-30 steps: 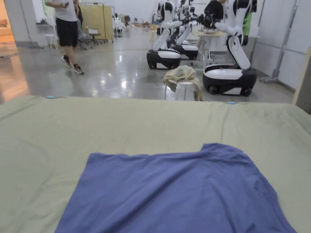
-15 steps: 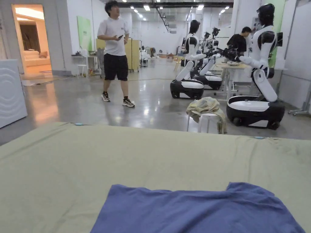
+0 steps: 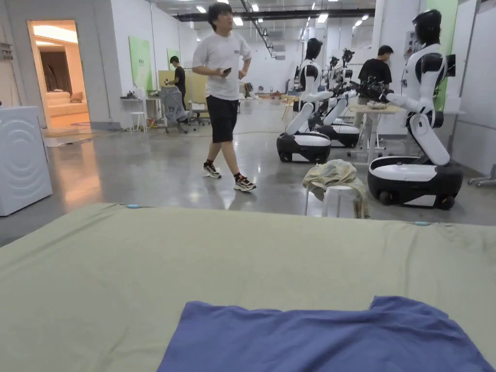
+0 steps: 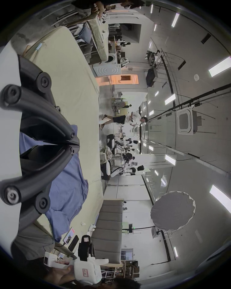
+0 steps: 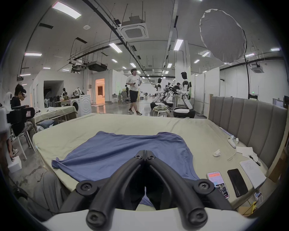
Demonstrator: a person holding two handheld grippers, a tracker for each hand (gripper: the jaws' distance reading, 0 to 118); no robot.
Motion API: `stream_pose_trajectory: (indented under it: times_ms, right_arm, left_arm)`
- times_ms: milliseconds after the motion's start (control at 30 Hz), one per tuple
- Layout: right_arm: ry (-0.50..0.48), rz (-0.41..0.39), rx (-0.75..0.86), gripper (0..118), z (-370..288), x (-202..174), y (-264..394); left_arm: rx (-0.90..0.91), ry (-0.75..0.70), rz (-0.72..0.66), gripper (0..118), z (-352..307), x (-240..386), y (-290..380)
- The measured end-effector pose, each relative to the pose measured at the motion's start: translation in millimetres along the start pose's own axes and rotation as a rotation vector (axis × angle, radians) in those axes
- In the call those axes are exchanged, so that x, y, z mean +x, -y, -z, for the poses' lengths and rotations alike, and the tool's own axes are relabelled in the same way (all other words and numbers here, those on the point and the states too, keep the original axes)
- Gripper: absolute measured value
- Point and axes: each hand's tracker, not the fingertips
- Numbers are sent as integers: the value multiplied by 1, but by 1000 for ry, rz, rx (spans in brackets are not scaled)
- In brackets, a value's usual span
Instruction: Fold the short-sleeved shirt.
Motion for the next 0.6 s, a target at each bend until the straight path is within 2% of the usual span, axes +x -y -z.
stream_pose_trajectory:
  times_ms: [167,200,233,267,333,467,500,600]
  right_arm:
    - [-11,40,-12,0,-1,0,-1]
    - [-11,38,-20,0,-1,-1,-1]
    - [-7,33,-29,0,8,21,6]
    - [-4,29,-38,0,11,28,9]
    - [-8,30,-66,0,13,30,12]
    - [-1,64,-112,0,15,35,26]
    - [4,76,-121,0,13,58,33]
    - [18,116,-143,0,13,66,37]
  left_arm:
    - [-120,39,-27,6,11,-20,12]
    - [-149,34,-49,23,15,-29,19]
    - [-192,50,-66,37,19,-38,27]
    - [-243,34,-83,42,23,-49,38]
    - [-369,80,-131,44,38,-68,57]
    - [-547,75,-141,48,63,-85,102]
    - [-571,80,-143,48,69,-85,111]
    - [-625,114,-175,48,84,-88,130]
